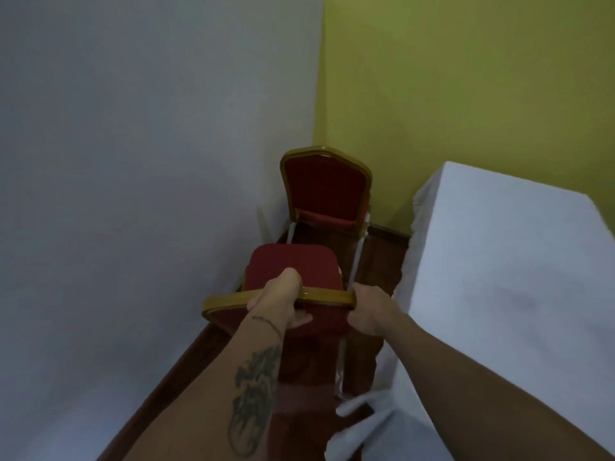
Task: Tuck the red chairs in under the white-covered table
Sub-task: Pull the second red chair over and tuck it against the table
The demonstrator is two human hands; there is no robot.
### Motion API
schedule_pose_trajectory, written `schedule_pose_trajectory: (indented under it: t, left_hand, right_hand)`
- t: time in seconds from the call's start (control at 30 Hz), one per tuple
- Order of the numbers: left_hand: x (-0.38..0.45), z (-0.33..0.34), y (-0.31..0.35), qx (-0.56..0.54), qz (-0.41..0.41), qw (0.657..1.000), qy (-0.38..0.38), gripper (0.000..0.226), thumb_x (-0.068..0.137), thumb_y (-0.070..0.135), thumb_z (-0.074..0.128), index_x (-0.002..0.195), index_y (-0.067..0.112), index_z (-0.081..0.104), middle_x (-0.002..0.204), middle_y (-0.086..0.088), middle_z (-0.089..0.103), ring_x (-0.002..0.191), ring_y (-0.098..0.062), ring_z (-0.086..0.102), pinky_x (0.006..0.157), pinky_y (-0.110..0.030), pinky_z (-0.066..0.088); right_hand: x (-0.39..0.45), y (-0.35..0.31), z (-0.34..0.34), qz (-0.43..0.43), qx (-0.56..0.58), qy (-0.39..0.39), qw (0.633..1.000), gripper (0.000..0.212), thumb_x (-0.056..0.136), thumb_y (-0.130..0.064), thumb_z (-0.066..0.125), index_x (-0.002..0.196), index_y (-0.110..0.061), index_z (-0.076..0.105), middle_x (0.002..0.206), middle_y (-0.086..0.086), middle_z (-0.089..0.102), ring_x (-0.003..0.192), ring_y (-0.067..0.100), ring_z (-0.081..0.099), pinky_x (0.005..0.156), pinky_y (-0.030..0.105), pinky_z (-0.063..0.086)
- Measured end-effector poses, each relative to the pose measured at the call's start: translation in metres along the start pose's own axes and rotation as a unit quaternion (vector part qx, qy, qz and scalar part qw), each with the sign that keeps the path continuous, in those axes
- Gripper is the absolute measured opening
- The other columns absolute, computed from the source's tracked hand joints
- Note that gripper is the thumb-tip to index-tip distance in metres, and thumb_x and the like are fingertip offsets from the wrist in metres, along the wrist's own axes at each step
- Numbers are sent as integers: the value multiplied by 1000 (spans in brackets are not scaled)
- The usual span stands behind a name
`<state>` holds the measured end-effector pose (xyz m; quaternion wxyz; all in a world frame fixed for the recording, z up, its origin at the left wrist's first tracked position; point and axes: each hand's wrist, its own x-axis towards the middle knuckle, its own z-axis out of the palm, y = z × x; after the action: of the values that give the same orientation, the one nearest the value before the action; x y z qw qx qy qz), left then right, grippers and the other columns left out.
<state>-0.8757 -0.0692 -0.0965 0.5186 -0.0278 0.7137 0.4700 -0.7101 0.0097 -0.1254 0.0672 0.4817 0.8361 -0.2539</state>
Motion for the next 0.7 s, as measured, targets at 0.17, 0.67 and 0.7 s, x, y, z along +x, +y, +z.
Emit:
schedule_pose_trajectory:
  t: [0.17, 0.67, 0.7]
  left_hand:
    - [17, -16, 5, 30, -15, 999, -23, 42, 83, 22, 55, 123, 11, 47, 110, -16, 44, 98, -38, 61, 67, -45, 62]
    - [81, -71, 13, 149, 90, 984, 43, 81, 66, 28, 65, 138, -2, 42, 126, -22, 59, 103, -35, 66, 85, -42, 61]
    - [70, -70, 15, 119, 85, 988, 39, 80, 68, 22, 67, 139, -1, 38, 128, -22, 58, 105, -35, 65, 85, -43, 61]
  right_hand:
    - [-14, -25, 6, 31, -59, 34, 997, 18, 81, -23, 58, 99, -20, 53, 96, 3, 57, 88, 25, 58, 71, 35, 49]
    - [-49, -71, 43, 2, -75, 13, 997, 35, 73, -52, 67, 93, -25, 57, 85, -5, 60, 79, 19, 61, 67, 31, 46]
    - [-48, -70, 46, 3, -69, 8, 998, 38, 72, -54, 65, 95, -25, 58, 86, -5, 62, 78, 19, 62, 68, 32, 49]
